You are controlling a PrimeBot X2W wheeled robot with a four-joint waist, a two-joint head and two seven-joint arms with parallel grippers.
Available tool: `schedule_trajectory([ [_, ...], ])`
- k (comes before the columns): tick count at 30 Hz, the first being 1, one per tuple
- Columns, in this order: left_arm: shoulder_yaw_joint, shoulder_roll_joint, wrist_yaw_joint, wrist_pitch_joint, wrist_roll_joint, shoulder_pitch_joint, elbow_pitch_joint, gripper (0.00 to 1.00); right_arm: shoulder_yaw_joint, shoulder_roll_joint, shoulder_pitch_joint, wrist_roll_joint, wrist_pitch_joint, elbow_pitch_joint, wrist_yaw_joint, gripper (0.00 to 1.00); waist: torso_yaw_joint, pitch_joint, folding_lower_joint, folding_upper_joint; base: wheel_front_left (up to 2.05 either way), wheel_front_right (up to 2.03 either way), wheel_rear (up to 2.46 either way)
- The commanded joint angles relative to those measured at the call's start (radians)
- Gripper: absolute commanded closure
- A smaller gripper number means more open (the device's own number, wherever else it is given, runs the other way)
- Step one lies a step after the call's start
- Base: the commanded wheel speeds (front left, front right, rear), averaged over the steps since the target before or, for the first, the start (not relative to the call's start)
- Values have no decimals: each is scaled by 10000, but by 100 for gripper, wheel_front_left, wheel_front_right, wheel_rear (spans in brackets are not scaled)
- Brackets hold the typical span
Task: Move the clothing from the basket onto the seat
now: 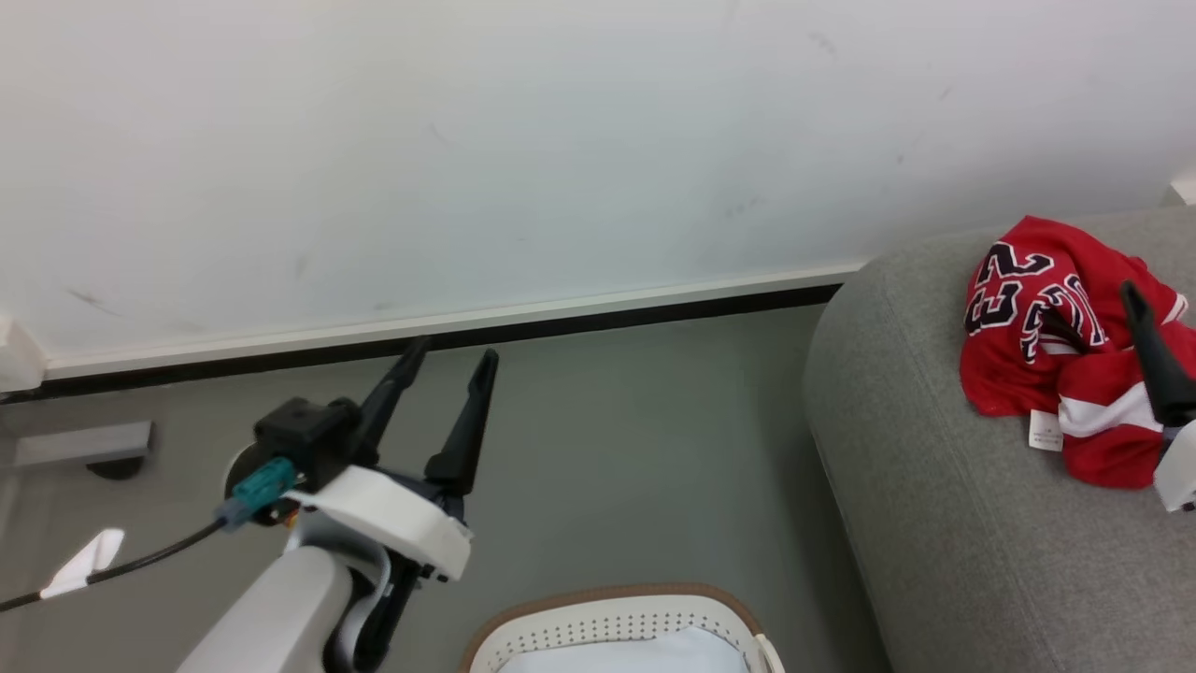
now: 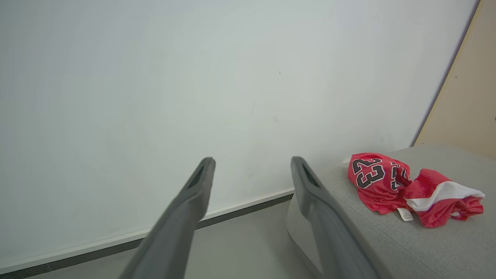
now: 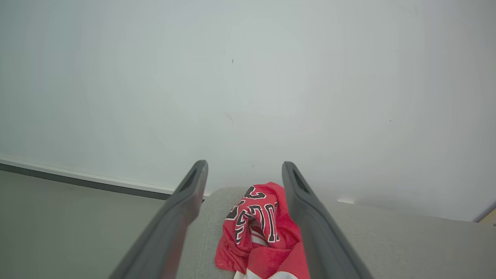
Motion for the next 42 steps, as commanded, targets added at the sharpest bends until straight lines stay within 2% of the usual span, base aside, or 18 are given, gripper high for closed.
schedule_trajectory([
  [1, 318, 117, 61, 3, -32, 377, -57, 0, -211, 356, 437, -187, -199, -240, -23, 0, 290, -278, 3, 0, 0, 0, 0],
  [5, 1066, 188, 227, 2, 215, 1030, -181, 0, -660, 1144, 1178, -693, -839, -819, -23, 0, 581, -508, 3, 0, 0, 0, 0],
  [11, 2467, -57, 313, 2, 591, 2235, -486, 0, -1066, 2353, 2338, -1197, -2027, -1336, -23, 0, 787, -727, 3, 0, 0, 0, 0],
  [17, 3847, -625, 17, 1, 1283, 3265, -707, 0, -1146, 3423, 3340, -1341, -3059, -1160, -23, 0, 911, -819, 3, 0, 0, 0, 0],
  [22, 4502, -1147, -248, 1, 2120, 3865, -617, 0, -997, 4091, 3812, -1471, -3425, -887, -23, 0, 927, -861, 3, 0, 0, 0, 0],
  [33, 5463, -1989, -1078, 1, 3237, 4250, -465, 0, -918, 4666, 3904, -1795, -3513, -933, -23, 0, 945, -809, 3, 0, 0, 0, 0],
  [42, 5887, -2342, -1410, 1, 3595, 4227, -396, 0, -917, 4723, 3879, -1848, -3516, -947, -23, 0, 866, -817, 3, 0, 0, 0, 0],
])
